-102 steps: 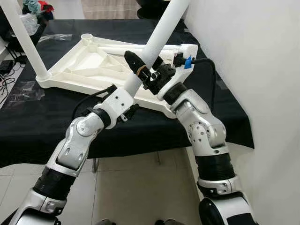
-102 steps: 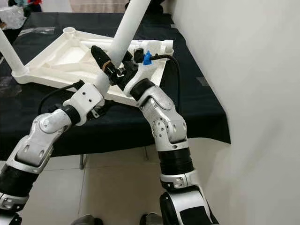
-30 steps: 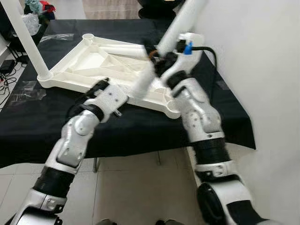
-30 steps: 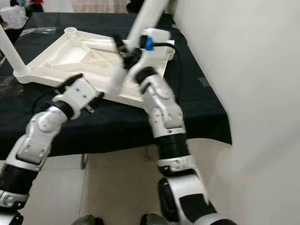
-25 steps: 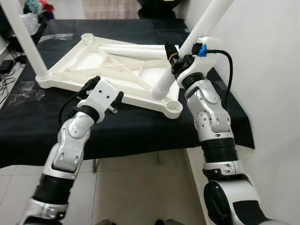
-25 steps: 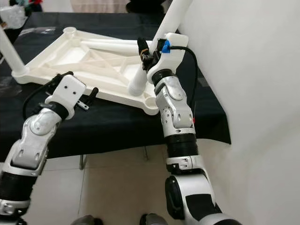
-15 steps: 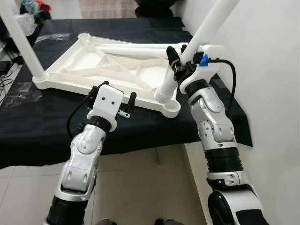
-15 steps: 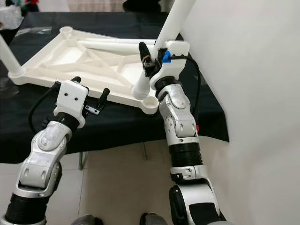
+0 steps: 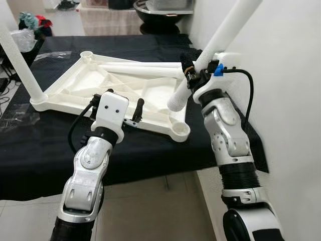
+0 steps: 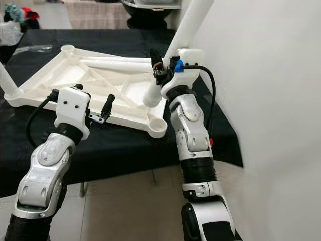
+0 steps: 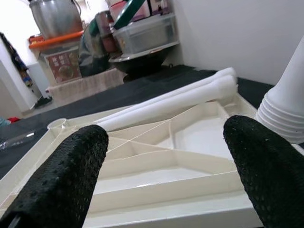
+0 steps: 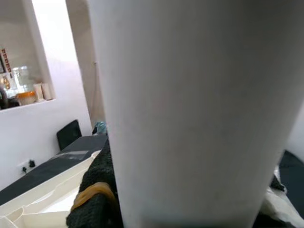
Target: Building children table
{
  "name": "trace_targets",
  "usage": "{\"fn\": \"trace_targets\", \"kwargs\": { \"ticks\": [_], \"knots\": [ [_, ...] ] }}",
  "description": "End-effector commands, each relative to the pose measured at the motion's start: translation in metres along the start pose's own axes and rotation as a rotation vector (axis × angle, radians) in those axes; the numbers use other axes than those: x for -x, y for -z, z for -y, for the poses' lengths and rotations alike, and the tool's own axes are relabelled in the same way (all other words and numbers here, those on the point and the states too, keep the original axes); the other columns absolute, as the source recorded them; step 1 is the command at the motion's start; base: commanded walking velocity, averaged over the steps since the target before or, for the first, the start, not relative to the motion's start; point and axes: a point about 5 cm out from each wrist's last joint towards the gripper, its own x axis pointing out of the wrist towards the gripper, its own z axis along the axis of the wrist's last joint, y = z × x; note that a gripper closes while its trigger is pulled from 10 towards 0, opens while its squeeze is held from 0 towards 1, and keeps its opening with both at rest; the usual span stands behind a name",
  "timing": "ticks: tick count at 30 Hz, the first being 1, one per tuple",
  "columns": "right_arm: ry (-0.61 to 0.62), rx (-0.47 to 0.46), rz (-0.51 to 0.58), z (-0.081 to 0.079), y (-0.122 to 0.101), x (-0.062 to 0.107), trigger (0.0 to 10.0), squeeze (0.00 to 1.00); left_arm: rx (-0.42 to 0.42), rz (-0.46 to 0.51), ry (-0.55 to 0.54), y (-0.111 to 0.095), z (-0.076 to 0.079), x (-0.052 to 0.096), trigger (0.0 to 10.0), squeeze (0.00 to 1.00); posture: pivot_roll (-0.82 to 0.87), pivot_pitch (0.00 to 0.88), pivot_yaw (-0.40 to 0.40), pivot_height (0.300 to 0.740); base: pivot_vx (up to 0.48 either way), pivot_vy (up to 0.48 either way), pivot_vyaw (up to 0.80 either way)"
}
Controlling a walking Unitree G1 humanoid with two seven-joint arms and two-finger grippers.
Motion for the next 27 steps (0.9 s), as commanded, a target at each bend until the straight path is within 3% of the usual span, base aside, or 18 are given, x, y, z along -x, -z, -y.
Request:
{"fn": "trace_targets", "kwargs": {
  "ticks": [1, 5, 12, 14, 19, 24, 27],
  "knots": [
    [-0.015, 0.015, 0.029, -0.003, -0.006, -0.002, 10.0, 0.0, -0.008, -0.008, 0.0, -0.001, 0.001, 0.001, 10.0, 0.0, 0.02, 0.089, -0.071, 0.74, 0.33, 0.0, 0.0],
    [-0.017, 0.016, 0.032, -0.003, -0.006, -0.002, 10.0, 0.0, -0.006, -0.01, 0.003, -0.001, 0.002, 0.002, 10.0, 0.0, 0.02, 0.089, -0.071, 0.74, 0.315, 0.0, 0.0],
    [-0.05, 0.012, 0.035, 0.0, -0.009, -0.004, 10.0, 0.0, 0.006, -0.012, 0.012, -0.002, 0.005, 0.002, 10.0, 0.0, 0.02, 0.094, -0.067, 0.74, 0.0, 0.0, 0.0],
    [-0.079, 0.032, 0.042, 0.01, -0.014, -0.007, 10.0, 0.0, 0.016, -0.024, 0.013, -0.001, 0.005, 0.003, 10.0, 0.0, 0.02, 0.095, -0.069, 0.74, 0.0, 0.0, 0.0],
    [-0.187, -0.008, 0.008, 0.014, -0.015, -0.008, 10.0, 0.0, 0.025, -0.029, 0.028, -0.001, 0.007, 0.004, 10.0, 0.0, 0.02, 0.101, -0.07, 0.74, 0.0, 0.0, 0.0],
    [-0.26, 0.013, -0.029, 0.028, -0.016, -0.006, 10.0, 0.0, 0.084, -0.084, 0.111, 0.006, 0.018, 0.014, 10.0, 0.0, 0.02, 0.105, -0.068, 0.74, 0.0, 0.0, 0.0],
    [-0.345, -0.002, -0.082, 0.038, -0.014, -0.008, 10.0, 0.0, 0.149, -0.139, 0.281, 0.017, 0.038, 0.034, 10.0, 0.0, 0.03, 0.111, -0.07, 0.74, 0.0, 0.0, 0.0]
  ]
}}
